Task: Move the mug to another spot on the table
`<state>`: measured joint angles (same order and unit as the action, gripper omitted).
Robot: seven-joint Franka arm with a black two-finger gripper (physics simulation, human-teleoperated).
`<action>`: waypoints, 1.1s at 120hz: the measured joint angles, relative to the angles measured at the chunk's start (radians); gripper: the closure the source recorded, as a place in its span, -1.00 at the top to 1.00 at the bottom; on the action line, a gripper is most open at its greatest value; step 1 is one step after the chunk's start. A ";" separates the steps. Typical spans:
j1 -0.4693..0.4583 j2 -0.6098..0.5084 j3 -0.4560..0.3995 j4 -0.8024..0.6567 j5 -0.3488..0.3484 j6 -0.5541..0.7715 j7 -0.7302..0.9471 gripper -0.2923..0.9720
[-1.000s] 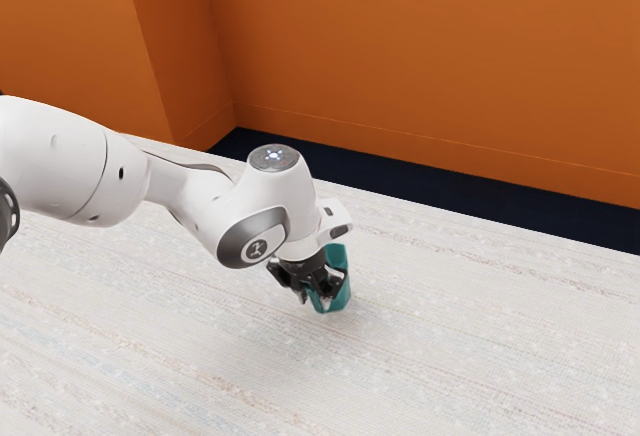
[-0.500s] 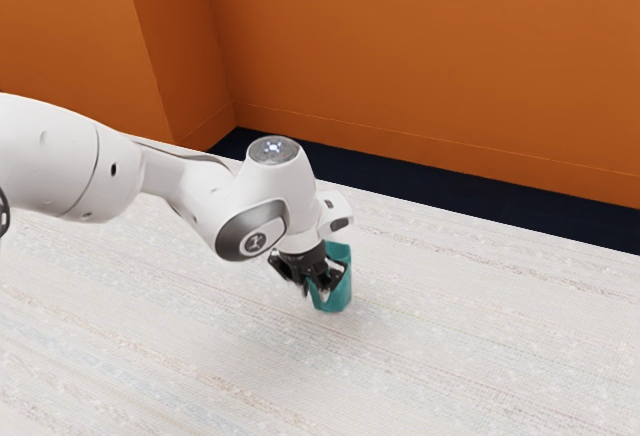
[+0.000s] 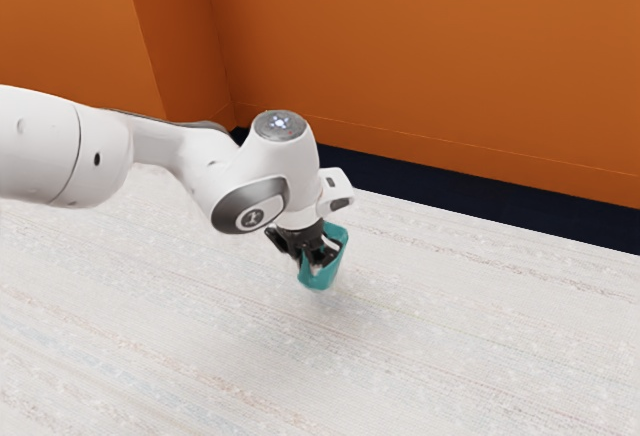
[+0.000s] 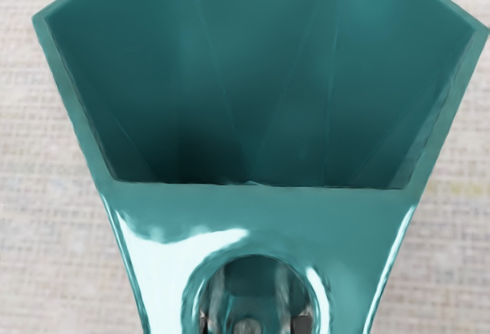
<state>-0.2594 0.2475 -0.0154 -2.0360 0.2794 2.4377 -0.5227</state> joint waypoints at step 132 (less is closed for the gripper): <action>0.045 -0.275 -0.001 -0.310 0.054 -0.035 -0.113 -0.52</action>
<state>-0.2144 -0.0273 -0.0166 -2.3457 0.3333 2.4023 -0.6361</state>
